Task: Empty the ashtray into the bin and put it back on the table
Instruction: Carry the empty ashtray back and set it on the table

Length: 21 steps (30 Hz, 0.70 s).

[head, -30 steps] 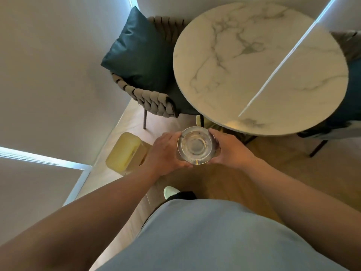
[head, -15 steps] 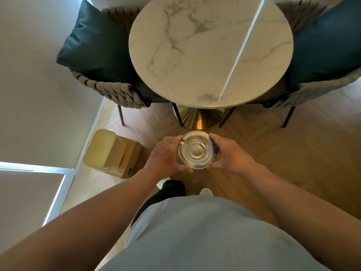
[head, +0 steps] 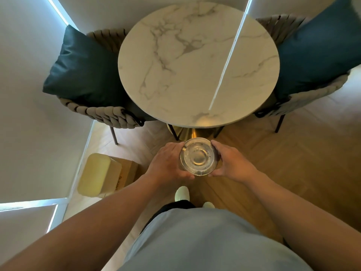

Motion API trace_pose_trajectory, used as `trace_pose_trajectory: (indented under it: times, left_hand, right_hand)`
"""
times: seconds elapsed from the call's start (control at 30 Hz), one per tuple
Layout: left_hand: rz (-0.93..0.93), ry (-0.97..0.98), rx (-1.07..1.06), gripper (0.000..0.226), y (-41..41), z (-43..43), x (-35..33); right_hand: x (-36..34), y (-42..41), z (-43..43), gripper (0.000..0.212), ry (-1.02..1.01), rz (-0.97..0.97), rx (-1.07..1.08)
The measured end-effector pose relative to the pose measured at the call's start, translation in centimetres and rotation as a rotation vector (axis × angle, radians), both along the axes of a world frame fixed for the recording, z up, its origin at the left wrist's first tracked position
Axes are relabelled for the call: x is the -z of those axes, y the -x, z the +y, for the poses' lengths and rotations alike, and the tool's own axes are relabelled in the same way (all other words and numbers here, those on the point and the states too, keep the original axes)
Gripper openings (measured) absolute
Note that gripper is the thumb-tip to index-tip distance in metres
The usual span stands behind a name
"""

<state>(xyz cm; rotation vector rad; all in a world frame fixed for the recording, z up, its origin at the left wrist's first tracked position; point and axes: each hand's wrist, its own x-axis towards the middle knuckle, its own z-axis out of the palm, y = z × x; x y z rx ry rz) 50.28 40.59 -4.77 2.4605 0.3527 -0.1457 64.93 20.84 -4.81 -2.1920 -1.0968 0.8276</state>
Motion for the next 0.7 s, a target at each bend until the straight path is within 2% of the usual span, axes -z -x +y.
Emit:
trace_pose_trajectory:
  times: [0.23,0.43,0.6,0.7]
  left_hand:
    - [0.039,-0.079,0.091,0.114,-2.9,4.8,0.4]
    - [0.031,-0.018,0.077,0.107,-5.7,6.7,0.4]
    - [0.017,0.001,0.047,0.104,-8.8,8.0,0.8]
    - [0.005,0.001,0.037,0.103,-11.3,8.9,1.1]
  right_hand:
    - [0.5,-1.3,3.4,0.104,-0.004,-0.013,0.092]
    - [0.5,-3.7,5.3,0.106,0.015,-0.019,0.106]
    - [0.9,-7.2,6.9,0.094,0.023,-0.011,0.105]
    - [1.2,-10.0,8.0,0.106,0.041,0.008,0.098]
